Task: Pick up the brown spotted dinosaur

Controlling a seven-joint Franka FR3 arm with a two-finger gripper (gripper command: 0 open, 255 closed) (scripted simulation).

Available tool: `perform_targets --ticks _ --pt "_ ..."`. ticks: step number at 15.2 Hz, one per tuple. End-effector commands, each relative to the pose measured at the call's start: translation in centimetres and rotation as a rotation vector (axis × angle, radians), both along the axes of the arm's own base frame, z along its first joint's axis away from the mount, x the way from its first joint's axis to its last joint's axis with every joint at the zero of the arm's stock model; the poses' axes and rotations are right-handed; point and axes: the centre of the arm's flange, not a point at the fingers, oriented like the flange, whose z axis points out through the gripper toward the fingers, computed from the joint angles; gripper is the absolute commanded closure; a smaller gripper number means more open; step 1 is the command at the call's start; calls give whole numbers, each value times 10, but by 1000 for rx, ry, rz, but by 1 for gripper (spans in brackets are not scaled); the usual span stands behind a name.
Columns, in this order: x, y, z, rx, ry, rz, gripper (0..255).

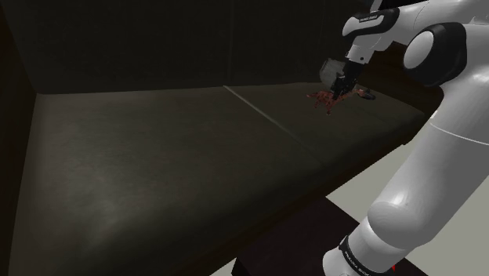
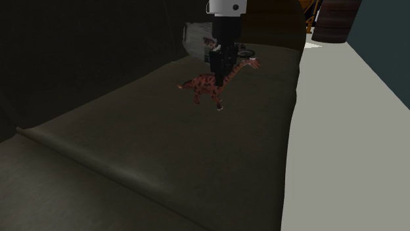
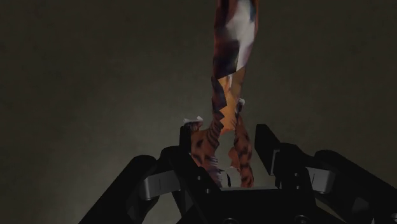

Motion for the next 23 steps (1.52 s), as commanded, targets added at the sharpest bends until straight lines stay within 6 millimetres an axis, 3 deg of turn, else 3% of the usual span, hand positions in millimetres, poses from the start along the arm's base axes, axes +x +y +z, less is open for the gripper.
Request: perform_targets --ticks 1,7,23 --pt "0 0 -2 1 2 0 255" --pt "0 0 -2 1 2 0 255" --pt "0 0 78 1 2 0 255"
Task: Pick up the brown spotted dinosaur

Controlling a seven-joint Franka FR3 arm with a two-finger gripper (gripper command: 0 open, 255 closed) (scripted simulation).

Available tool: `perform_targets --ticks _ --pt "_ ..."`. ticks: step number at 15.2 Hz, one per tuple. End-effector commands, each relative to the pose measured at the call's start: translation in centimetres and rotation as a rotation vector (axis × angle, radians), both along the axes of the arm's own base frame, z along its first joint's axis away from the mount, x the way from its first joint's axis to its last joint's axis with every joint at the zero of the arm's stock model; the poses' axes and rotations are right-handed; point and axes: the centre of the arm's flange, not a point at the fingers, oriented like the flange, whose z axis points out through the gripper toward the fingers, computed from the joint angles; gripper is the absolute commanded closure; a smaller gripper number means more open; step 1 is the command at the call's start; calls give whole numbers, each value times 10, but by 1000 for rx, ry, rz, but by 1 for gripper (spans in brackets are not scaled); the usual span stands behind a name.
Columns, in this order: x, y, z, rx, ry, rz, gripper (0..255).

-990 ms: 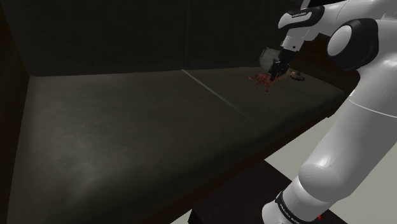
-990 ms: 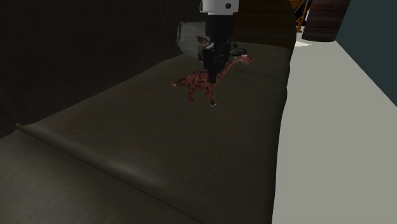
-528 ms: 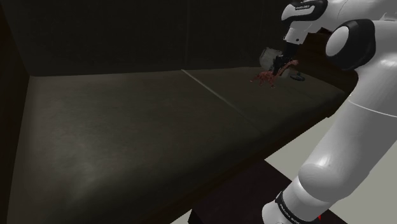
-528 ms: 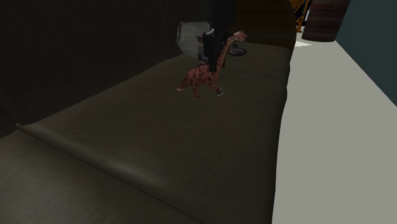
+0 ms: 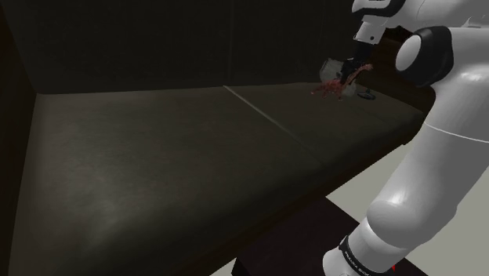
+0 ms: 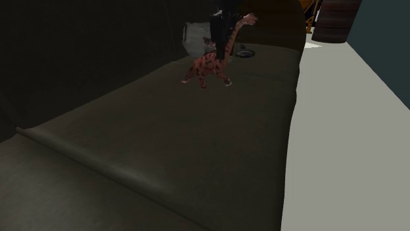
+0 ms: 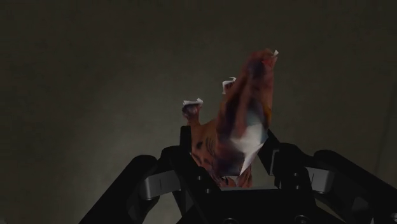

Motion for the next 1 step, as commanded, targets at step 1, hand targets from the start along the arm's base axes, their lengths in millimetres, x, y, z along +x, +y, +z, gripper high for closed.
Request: perform_targets --ticks 1 --pt "0 1 3 0 0 0 255"
